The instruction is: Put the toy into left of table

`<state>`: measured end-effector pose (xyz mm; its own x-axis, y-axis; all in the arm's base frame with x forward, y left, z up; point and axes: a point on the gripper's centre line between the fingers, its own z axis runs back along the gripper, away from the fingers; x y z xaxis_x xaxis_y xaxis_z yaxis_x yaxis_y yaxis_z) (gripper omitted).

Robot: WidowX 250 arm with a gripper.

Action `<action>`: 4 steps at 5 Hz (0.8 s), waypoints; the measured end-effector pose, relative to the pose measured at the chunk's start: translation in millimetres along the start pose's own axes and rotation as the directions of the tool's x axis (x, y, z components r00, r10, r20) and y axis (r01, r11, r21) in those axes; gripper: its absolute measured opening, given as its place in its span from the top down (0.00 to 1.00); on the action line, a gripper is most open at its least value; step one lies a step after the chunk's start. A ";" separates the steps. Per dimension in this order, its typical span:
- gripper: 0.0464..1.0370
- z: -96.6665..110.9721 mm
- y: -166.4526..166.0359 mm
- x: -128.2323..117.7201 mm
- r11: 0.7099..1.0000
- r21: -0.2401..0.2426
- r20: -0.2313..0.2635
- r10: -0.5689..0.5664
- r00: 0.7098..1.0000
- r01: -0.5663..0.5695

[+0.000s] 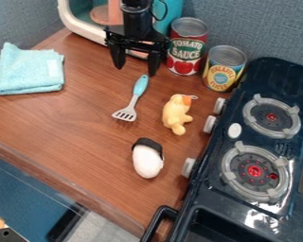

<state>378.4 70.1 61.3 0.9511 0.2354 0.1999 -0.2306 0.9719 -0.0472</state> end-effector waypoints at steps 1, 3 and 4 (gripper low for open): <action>0.04 -14.0 -0.7 -6.5 1.000 0.002 -0.040 0.005 0.999 -0.005; 0.04 -11.7 -63.4 -27.5 0.988 -0.072 -0.015 -0.141 0.990 0.140; 0.04 -9.7 -89.2 -36.3 0.973 -0.098 -0.002 -0.212 0.977 0.210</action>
<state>366.5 -25.1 48.8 0.9789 0.0243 0.2030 -0.0040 0.9950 -0.0999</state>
